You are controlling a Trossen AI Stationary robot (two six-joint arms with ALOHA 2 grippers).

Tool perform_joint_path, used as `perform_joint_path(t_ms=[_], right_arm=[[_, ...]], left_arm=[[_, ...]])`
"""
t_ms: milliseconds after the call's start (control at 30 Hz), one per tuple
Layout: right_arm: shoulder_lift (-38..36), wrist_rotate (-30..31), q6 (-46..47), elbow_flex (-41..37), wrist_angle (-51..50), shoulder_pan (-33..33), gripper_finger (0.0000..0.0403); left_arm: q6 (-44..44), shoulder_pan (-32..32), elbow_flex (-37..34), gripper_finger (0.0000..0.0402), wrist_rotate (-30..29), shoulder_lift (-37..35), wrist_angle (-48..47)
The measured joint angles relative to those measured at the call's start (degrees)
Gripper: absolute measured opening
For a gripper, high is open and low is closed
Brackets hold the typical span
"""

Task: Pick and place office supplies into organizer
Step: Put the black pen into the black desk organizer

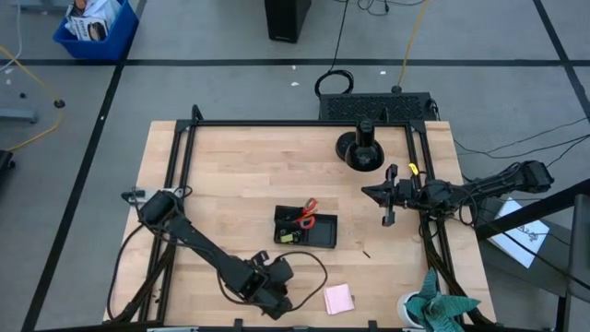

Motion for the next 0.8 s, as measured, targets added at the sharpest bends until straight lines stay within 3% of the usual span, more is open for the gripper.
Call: perform_joint_path(t_ms=[200, 467, 633, 800], right_arm=[[0.0, 0.0, 0.0, 0.0, -0.3, 0.0, 0.0002], [0.0, 0.0, 0.0, 0.0, 0.0, 0.0, 0.0002], [0.1, 0.0, -0.1, 0.0, 0.0, 0.0, 0.0002], [0.1, 0.0, -0.1, 0.0, -0.2, 0.0, 0.0002]], left_arm=[[-5.5, 0.4, -0.9, 0.0184, 3.7, -0.1, -1.9], [-5.5, 2.2, -1.1, 0.0256, 6.3, -0.1, -1.0], [-3.0, 2.9, -1.1, 0.0259, 6.7, 1.0, -0.4], [-2.5, 3.5, -1.1, 0.0248, 11.4, 4.7, 0.2]])
